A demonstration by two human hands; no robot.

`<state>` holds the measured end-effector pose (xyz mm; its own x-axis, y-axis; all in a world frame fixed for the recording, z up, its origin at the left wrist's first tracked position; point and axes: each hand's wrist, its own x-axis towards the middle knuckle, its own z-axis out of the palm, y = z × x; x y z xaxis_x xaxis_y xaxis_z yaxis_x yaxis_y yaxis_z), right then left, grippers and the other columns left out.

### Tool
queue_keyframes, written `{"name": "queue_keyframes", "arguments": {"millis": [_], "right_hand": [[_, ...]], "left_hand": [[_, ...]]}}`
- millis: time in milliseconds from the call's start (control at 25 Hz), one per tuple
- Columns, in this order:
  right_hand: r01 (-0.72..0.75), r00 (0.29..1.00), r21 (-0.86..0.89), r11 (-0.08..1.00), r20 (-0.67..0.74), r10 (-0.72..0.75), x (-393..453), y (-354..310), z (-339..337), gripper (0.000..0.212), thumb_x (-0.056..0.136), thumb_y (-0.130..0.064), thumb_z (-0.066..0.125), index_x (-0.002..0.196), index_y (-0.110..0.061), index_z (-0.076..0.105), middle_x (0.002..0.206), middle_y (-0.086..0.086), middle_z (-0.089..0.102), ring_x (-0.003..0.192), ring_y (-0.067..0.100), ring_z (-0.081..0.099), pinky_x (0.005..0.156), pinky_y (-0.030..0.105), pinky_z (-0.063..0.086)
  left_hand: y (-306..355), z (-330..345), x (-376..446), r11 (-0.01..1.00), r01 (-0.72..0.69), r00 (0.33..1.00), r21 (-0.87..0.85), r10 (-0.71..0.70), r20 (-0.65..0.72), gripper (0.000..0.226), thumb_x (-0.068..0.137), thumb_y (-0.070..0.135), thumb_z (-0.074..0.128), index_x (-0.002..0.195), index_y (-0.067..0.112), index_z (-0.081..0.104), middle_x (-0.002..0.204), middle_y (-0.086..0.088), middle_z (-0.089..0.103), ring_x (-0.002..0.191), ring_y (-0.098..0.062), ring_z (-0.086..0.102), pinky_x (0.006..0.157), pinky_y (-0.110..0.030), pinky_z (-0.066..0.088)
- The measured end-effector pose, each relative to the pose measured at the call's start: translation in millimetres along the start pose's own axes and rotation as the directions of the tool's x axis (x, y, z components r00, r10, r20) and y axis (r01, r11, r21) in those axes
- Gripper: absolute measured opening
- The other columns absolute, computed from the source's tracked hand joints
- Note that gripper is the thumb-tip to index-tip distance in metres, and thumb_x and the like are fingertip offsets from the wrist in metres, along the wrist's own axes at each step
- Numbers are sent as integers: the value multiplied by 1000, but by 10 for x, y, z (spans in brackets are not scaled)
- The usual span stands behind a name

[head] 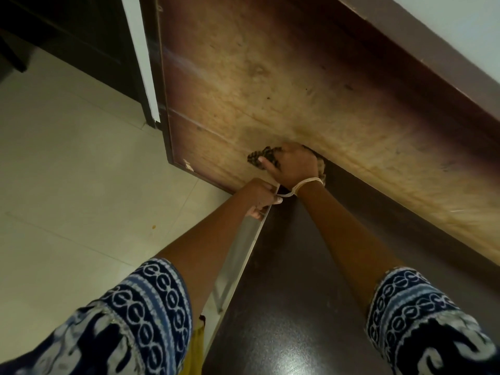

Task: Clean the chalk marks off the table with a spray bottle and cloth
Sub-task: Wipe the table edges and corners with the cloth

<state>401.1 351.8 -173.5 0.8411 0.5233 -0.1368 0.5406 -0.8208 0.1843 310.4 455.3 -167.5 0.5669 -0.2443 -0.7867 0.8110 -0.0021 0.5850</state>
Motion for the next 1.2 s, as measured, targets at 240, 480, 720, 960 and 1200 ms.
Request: {"name": "queue_keyframes", "arguments": {"millis": [240,480,720,960,1200], "right_hand": [[-483,862,206,851,-56,503,-27,355,118,66,94,-63,28,114,-10,62,108,17,64,98,37,62,73,43,55],[-756,620,290,587,30,784,-651,502,231,64,96,-61,23,130,-15,52,120,19,54,111,38,53,85,49,46],[-270,960,110,956,-41,276,-746,-104,21,55,96,-58,30,104,-16,63,103,11,55,89,30,55,64,32,33],[79,997,76,994,-4,-79,-1279,-199,44,56,92,-64,28,106,-23,62,92,6,53,78,27,58,58,31,45],[-202,975,88,975,112,192,-996,-188,-56,61,95,-64,22,135,-26,48,116,18,52,98,41,59,71,39,45]], "left_hand": [[-20,17,-20,1000,-29,999,8,30,-35,47,92,13,63,137,8,49,129,-13,58,112,-27,57,83,-42,47],[-135,28,-11,985,-172,983,19,173,-67,26,94,10,60,117,0,63,93,-11,67,74,-19,62,56,-26,53],[-575,-31,-137,952,-33,999,-305,39,17,32,98,37,50,111,12,64,102,-8,68,95,-21,64,81,-33,50],[-1162,-114,-509,923,96,982,-372,-28,186,19,94,18,45,93,13,63,82,-4,65,74,-19,61,70,-32,48],[-1757,82,-883,933,163,982,-320,-121,146,26,94,30,43,89,15,64,74,-3,63,63,-17,57,61,-29,46]]}}
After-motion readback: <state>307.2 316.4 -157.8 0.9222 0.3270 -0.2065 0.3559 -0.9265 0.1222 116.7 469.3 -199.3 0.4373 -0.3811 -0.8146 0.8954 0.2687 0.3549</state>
